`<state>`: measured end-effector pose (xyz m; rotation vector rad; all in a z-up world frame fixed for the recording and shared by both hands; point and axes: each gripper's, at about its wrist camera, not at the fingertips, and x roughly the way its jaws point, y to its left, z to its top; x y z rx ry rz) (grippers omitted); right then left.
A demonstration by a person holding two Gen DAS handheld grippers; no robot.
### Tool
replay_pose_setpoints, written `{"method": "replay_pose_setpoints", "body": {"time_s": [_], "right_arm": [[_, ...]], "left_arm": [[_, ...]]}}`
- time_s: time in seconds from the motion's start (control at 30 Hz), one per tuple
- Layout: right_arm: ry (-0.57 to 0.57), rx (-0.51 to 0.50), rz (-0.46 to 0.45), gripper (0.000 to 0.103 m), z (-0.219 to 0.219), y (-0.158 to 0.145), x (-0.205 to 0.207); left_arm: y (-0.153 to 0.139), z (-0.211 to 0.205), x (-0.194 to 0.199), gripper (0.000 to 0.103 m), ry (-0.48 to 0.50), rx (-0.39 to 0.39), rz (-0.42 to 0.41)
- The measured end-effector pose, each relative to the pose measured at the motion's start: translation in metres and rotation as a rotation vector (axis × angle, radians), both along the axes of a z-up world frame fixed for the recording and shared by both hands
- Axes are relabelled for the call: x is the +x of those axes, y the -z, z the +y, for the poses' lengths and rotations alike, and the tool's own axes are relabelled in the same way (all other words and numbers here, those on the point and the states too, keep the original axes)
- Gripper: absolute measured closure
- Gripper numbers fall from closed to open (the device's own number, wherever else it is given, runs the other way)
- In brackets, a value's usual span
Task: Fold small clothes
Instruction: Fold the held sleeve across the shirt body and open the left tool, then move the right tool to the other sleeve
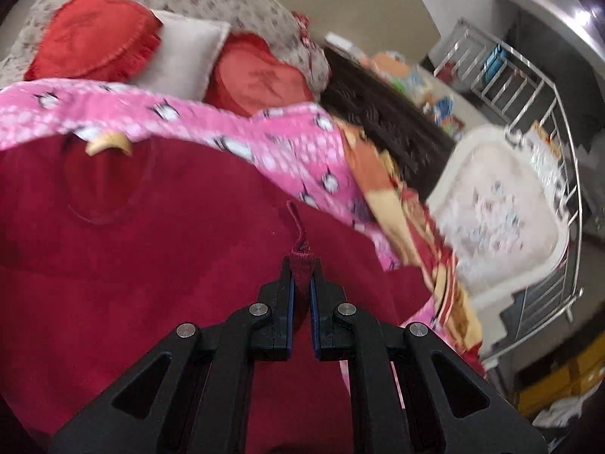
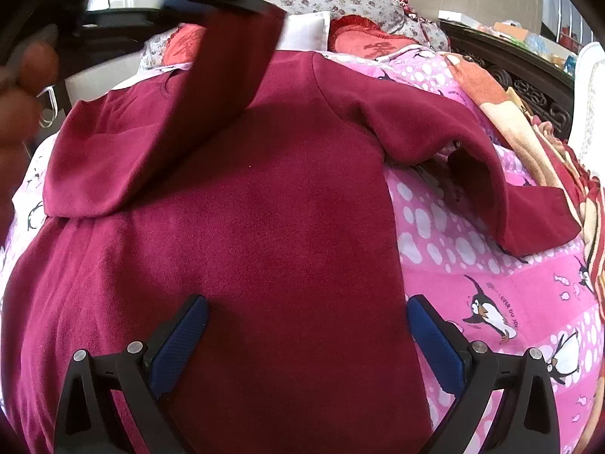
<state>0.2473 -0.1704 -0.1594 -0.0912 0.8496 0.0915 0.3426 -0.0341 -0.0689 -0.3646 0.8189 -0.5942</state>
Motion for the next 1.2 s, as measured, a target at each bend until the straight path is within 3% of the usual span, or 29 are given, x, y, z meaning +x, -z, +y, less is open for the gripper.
{"method": "replay_pose_setpoints", "body": {"time_s": [0.1,0.17,0.23,0.3,0.47,0.57,0.6,0.67,0.73,0.77,0.8,0.97,1.03,1.13,1.17,1.2], "right_arm": [[0.0,0.007,0.0,0.0,-0.001,0.0,0.0],[0.0,0.01,0.001,0.0,-0.001,0.0,0.0],[0.0,0.01,0.0,0.0,-0.002,0.0,0.001],[0.001,0.009,0.0,0.0,-0.001,0.0,0.001],[0.002,0.005,0.001,0.0,0.0,0.0,0.001],[0.002,0.005,0.007,0.0,0.0,0.0,0.002],[0.002,0.007,0.009,0.0,-0.001,0.0,0.002],[0.005,0.013,0.015,0.0,-0.001,0.0,0.002],[0.006,0.013,0.017,0.0,-0.001,-0.001,0.002],[0.007,0.013,0.018,0.0,-0.001,0.0,0.002],[0.007,0.015,0.022,0.0,-0.001,0.0,0.002],[0.016,0.068,0.098,0.003,-0.011,-0.008,0.007],[0.016,0.112,0.08,0.007,-0.015,-0.03,0.004],[-0.002,0.149,-0.023,0.007,-0.013,-0.071,0.006],[-0.025,0.142,-0.057,0.009,-0.007,-0.082,0.01],[-0.068,0.125,-0.072,0.025,0.002,-0.089,0.019]], "left_arm": [[0.012,-0.009,0.0,0.096,0.028,0.02,0.033],[0.018,-0.012,0.0,0.085,0.041,0.026,0.06],[0.02,-0.007,-0.003,0.054,0.047,0.006,0.091],[0.02,0.003,-0.008,0.041,0.055,-0.028,0.105],[0.014,0.049,-0.022,0.04,0.025,-0.058,0.086],[0.014,0.094,-0.027,0.04,-0.139,0.048,0.0],[0.017,0.113,-0.027,0.04,-0.23,0.122,-0.025],[0.032,0.147,-0.02,0.041,-0.38,0.219,0.002],[0.061,0.181,-0.006,0.047,-0.465,0.226,0.148],[0.077,0.192,0.0,0.054,-0.47,0.2,0.231],[0.08,0.198,0.0,0.059,-0.478,0.182,0.239],[0.061,0.185,-0.015,0.059,-0.43,0.167,0.184],[0.056,0.178,-0.027,0.054,-0.408,0.163,0.153],[0.061,0.165,-0.05,0.043,-0.364,0.192,0.106],[0.066,0.16,-0.053,0.043,-0.353,0.213,0.103],[0.071,0.158,-0.056,0.043,-0.345,0.225,0.11]]}}
